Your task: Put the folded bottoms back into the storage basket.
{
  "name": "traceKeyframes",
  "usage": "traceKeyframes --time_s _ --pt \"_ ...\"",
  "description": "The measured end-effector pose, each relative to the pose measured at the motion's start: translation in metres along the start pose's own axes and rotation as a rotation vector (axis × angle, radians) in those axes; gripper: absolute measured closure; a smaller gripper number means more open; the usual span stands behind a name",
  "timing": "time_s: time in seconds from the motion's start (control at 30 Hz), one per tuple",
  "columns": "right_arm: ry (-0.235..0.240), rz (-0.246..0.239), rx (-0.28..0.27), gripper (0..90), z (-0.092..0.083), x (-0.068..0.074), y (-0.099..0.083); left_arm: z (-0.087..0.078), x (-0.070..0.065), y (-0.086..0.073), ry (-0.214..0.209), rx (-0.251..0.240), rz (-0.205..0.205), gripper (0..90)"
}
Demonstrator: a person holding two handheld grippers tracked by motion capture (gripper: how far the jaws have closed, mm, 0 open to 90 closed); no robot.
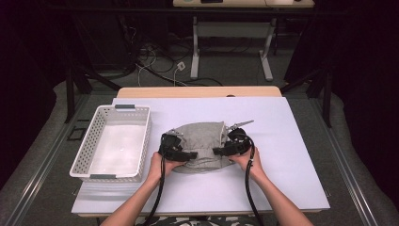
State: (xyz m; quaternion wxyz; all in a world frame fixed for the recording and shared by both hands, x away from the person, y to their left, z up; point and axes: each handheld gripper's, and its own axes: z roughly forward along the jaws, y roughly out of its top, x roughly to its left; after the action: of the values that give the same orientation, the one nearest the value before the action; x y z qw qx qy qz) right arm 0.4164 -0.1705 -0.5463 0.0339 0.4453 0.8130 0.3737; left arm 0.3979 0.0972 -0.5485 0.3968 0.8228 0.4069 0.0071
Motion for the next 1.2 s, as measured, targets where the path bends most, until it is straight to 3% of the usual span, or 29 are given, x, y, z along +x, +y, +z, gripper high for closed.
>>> traceKeyframes --time_s 0.2,0.57,1.2 --pt "-0.019 0.000 -0.007 46.7 0.002 0.002 -0.002 0.002 -0.006 -0.002 0.033 0.003 0.046 50.7" --pt "0.004 -0.021 -0.010 66.6 0.004 0.006 -0.003 0.001 -0.004 -0.003 0.003 -0.011 0.042 59.5" --pt "-0.023 -0.044 -0.045 70.4 0.000 0.013 -0.004 -0.002 -0.006 -0.003 0.007 -0.043 0.075 65.8"
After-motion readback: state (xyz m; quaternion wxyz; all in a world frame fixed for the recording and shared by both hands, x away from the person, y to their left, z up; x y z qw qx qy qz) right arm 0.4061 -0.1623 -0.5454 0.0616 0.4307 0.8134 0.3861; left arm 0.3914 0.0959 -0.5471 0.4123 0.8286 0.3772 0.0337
